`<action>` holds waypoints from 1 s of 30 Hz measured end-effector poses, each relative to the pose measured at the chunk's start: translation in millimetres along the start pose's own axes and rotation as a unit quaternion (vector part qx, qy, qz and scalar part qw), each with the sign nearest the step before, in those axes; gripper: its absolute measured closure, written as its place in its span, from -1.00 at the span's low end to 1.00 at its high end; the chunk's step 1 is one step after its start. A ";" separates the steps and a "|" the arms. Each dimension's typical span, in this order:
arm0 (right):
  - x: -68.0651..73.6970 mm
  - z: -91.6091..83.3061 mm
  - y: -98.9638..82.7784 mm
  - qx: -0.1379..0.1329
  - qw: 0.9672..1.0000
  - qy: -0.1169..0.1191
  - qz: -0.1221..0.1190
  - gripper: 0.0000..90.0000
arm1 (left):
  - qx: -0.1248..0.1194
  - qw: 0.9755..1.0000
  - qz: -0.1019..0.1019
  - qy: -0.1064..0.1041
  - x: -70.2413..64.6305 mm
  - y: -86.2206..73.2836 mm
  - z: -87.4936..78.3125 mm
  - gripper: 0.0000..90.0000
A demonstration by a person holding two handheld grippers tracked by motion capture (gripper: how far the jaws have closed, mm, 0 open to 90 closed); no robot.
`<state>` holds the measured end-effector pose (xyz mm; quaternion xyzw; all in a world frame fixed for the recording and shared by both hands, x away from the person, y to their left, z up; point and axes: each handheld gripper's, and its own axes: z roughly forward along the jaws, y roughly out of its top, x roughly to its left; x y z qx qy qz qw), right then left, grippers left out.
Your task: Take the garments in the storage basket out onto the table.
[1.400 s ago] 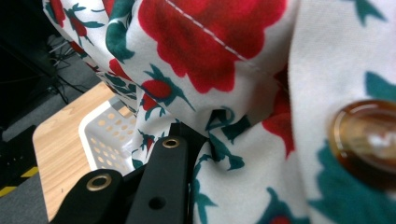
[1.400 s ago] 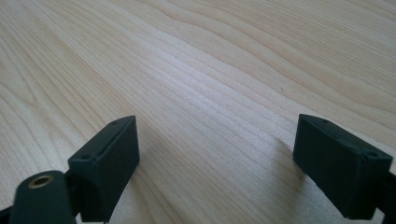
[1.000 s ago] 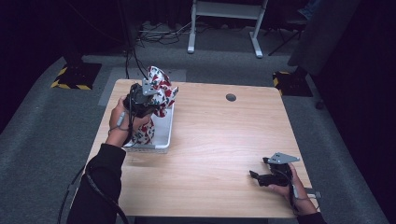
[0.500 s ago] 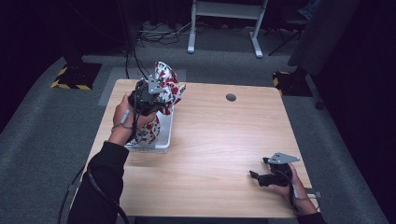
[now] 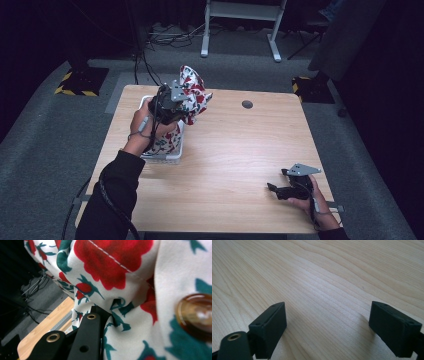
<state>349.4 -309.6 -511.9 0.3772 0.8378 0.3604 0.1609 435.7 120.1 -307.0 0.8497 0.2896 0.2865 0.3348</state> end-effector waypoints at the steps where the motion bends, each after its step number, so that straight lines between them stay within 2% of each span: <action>1: 0.0 0.0 0.0 0.000 1.000 0.000 0.000 -0.67 | -0.003 1.000 0.003 -0.002 -2.6 1.9 0.6 0.71; 11: -0.2 -0.1 0.0 0.000 1.000 0.000 -0.001 -0.67 | -0.010 0.999 0.036 -0.023 -29.7 19.5 6.9 0.71; 19: -0.2 -0.1 0.0 0.000 1.000 0.000 -0.002 -0.67 | -0.012 0.998 0.052 -0.040 -46.4 31.0 15.8 0.71; 23: -0.2 -0.1 0.0 0.000 1.000 0.000 -0.001 -0.67 | -0.013 0.998 0.053 -0.045 -52.6 34.7 20.3 0.71; 30: -0.2 -0.1 0.0 0.000 1.000 0.000 -0.001 -0.67 | -0.015 0.996 0.075 -0.054 -68.4 51.5 25.3 0.71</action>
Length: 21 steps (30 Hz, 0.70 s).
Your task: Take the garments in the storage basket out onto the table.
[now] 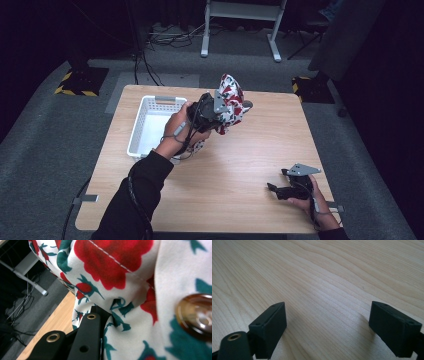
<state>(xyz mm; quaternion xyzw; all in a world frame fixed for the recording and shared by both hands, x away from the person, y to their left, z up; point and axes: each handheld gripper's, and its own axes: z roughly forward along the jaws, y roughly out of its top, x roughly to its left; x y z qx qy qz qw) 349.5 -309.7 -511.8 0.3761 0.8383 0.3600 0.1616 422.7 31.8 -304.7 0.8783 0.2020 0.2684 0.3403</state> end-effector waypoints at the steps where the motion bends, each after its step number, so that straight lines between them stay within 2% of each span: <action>1: 0.0 0.0 0.0 0.000 1.000 0.000 0.000 -0.67 | -0.001 1.000 0.003 -0.001 -2.0 2.3 0.8 0.71; 14: 0.0 0.0 0.0 0.000 1.000 0.000 0.000 -0.67 | -0.007 0.999 0.016 -0.028 -22.9 19.2 19.1 0.71; 21: 0.0 0.0 0.0 0.000 1.000 0.000 0.000 -0.67 | -0.005 0.999 0.021 -0.044 -33.7 19.9 30.9 0.71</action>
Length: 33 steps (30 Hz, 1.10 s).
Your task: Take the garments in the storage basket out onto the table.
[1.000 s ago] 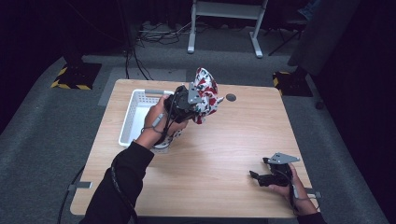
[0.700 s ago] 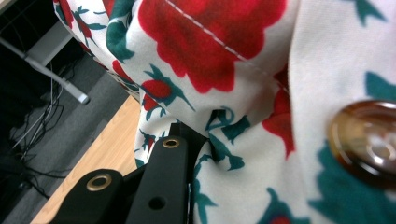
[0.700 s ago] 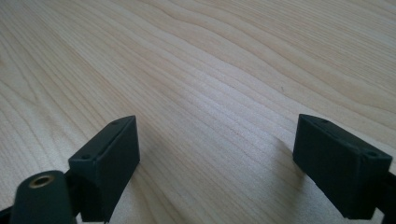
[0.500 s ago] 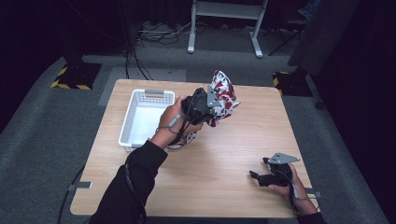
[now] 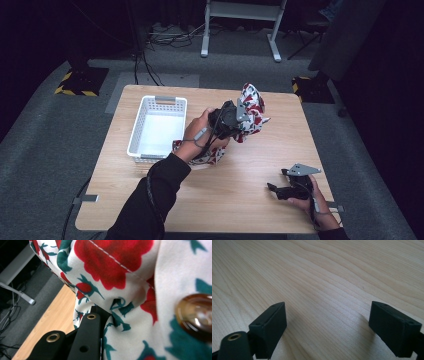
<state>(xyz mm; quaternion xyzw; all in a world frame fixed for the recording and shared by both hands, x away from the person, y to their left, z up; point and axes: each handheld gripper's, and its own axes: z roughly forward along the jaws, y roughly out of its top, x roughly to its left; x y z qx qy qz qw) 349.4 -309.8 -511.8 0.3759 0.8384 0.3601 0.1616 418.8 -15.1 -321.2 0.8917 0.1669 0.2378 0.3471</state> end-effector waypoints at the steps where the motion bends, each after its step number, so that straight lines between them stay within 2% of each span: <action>1: 0.0 0.0 0.0 0.000 1.000 0.000 0.000 -0.67 | 0.001 1.000 0.000 -0.002 -1.4 -0.6 2.4 0.71; 14: 0.1 0.1 0.0 -0.001 1.000 0.000 0.000 -0.67 | 0.014 0.999 -0.005 -0.034 -21.7 -4.7 37.9 0.71; 15: 0.1 0.1 -0.1 -0.001 1.000 0.000 0.000 -0.67 | 0.017 0.999 -0.004 -0.040 -26.2 -3.9 44.9 0.71; 25: 0.1 0.0 -0.1 0.000 1.000 0.001 0.001 -0.67 | 0.038 0.997 0.014 -0.065 -52.9 -1.7 76.9 0.71; 33: 0.1 0.0 -0.1 -0.001 1.000 0.000 0.000 -0.67 | 0.049 0.995 0.015 -0.080 -67.3 -6.2 95.5 0.70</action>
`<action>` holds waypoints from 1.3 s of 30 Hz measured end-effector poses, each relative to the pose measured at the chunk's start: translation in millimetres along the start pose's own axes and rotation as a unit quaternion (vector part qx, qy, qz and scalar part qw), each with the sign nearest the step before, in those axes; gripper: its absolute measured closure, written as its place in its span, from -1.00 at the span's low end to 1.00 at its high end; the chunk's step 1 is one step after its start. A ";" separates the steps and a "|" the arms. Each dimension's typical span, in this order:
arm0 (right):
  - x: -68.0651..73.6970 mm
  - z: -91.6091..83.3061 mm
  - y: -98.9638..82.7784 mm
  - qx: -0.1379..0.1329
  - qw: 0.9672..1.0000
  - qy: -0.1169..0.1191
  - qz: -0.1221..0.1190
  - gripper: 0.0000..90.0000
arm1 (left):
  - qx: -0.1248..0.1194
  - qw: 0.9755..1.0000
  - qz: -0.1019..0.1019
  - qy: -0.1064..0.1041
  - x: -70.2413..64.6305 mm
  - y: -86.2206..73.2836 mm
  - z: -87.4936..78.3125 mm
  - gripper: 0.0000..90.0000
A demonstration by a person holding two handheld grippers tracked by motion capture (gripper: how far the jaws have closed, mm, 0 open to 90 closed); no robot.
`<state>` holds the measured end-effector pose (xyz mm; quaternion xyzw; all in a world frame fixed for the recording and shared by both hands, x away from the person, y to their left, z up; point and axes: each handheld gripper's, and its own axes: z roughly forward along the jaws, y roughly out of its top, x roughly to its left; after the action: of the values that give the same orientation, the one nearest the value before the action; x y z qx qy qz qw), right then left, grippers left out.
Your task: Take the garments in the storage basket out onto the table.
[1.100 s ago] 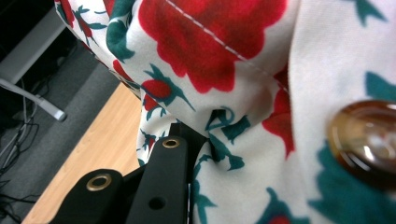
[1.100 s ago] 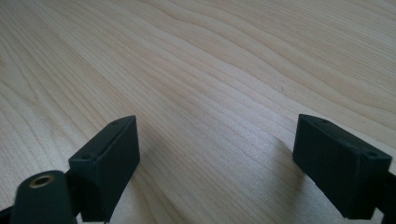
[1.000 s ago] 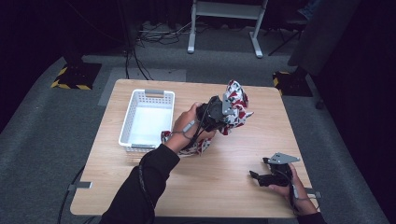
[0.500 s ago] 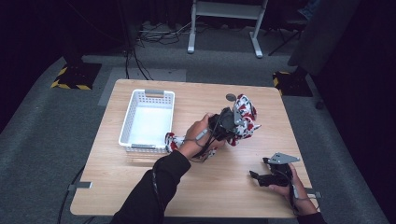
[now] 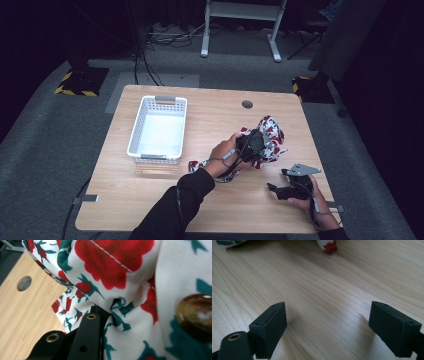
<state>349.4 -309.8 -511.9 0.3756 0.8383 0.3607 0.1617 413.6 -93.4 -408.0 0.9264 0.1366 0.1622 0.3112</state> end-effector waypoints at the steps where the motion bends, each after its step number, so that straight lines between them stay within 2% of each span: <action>1: 0.0 0.0 0.0 0.000 1.000 0.000 0.000 -0.67 | 0.001 1.000 -0.004 0.002 -0.5 -1.4 2.5 0.70; 5: 0.0 0.0 0.0 0.000 1.000 0.000 0.001 -0.67 | 0.001 1.000 -0.018 0.004 -0.8 -7.1 9.2 0.59; 6: 0.0 0.0 0.0 0.000 1.000 0.000 0.000 -0.67 | 0.007 1.000 -0.026 0.006 -0.3 -11.6 15.0 0.57; 9: 0.1 -0.1 -0.1 0.000 1.000 0.001 0.001 -0.67 | 0.014 0.999 -0.038 0.011 -0.5 -19.0 24.8 0.40; 11: 0.1 -0.3 -0.2 0.001 1.000 0.001 0.000 -0.67 | 0.012 0.999 -0.043 0.017 -0.5 -21.3 27.1 0.14; 12: 0.1 -0.3 -0.3 0.001 1.000 0.001 0.000 -0.67 | 0.000 0.997 -0.063 0.038 -0.8 -25.2 30.1 -0.06; 13: 0.1 -0.3 -0.2 0.001 1.000 0.001 0.000 -0.67 | -0.004 0.996 -0.071 0.047 -1.0 -26.7 30.3 -0.20; 14: 0.0 -0.4 -0.2 0.001 1.000 0.002 0.000 -0.67 | -0.006 0.996 -0.078 0.051 -1.1 -28.3 28.8 -0.31; 16: -0.1 -0.4 -0.2 0.001 1.000 0.002 0.000 -0.67 | -0.014 0.996 -0.081 0.033 0.1 -32.4 19.8 -0.40; 18: -0.2 -0.4 -0.2 0.001 1.000 0.002 -0.001 -0.67 | -0.024 0.996 -0.077 0.031 0.5 -37.7 5.2 -0.49; 20: -0.2 -0.3 -0.3 0.001 1.000 0.002 -0.001 -0.67 | -0.035 0.996 -0.074 0.027 1.5 -47.6 -11.1 -0.48; 22: -0.2 -0.3 -0.2 0.001 1.000 0.002 -0.001 -0.67 | -0.034 0.996 -0.069 0.039 -0.1 -63.2 -24.2 -0.46; 23: -0.2 -0.3 -0.2 0.001 1.000 0.002 -0.001 -0.67 | -0.034 0.996 -0.069 0.039 -0.1 -63.2 -24.2 -0.43; 25: 0.0 -0.2 -0.1 0.000 1.000 0.000 -0.001 -0.67 | -0.021 0.997 -0.065 0.046 -2.6 -81.5 -31.3 -0.42; 27: 0.5 -0.6 0.5 0.003 1.000 -0.002 0.001 -0.64 | -0.005 0.997 -0.063 0.055 -6.6 -99.5 -33.7 -0.31; 28: 0.8 -1.7 1.5 0.009 1.000 -0.003 0.003 -0.54 | 0.007 0.996 -0.056 0.066 -10.5 -109.0 -33.5 -0.31; 29: 2.0 -4.0 3.4 0.011 1.000 -0.009 0.003 -0.41 | 0.012 0.996 -0.052 0.067 -13.0 -115.7 -33.1 -0.30; 33: 7.4 -13.0 13.1 -0.022 1.000 -0.016 0.005 -0.35 | 0.006 0.996 -0.065 0.055 -16.3 -133.9 -30.2 -0.28; 35: 11.2 -17.1 20.4 -0.039 0.999 -0.023 0.002 -0.29 | 0.005 0.997 -0.070 0.043 -15.7 -139.9 -28.4 -0.28; 36: 11.8 -18.1 22.8 -0.045 0.999 -0.020 0.004 -0.25 | 0.003 0.996 -0.081 0.033 -15.1 -143.6 -25.8 -0.28; 37: 13.0 -19.0 26.9 -0.054 0.998 -0.013 0.009 -0.19 | 0.004 0.996 -0.083 0.028 -14.1 -145.8 -23.9 -0.28; 39: 14.8 -17.1 33.4 -0.057 0.998 -0.015 0.005 -0.14 | 0.018 0.996 -0.090 0.020 -13.0 -151.4 -17.8 -0.26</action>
<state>347.4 -291.7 -475.9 0.3751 0.8120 0.4031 0.1933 371.9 28.0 -491.4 0.9122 0.2284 0.1500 0.3053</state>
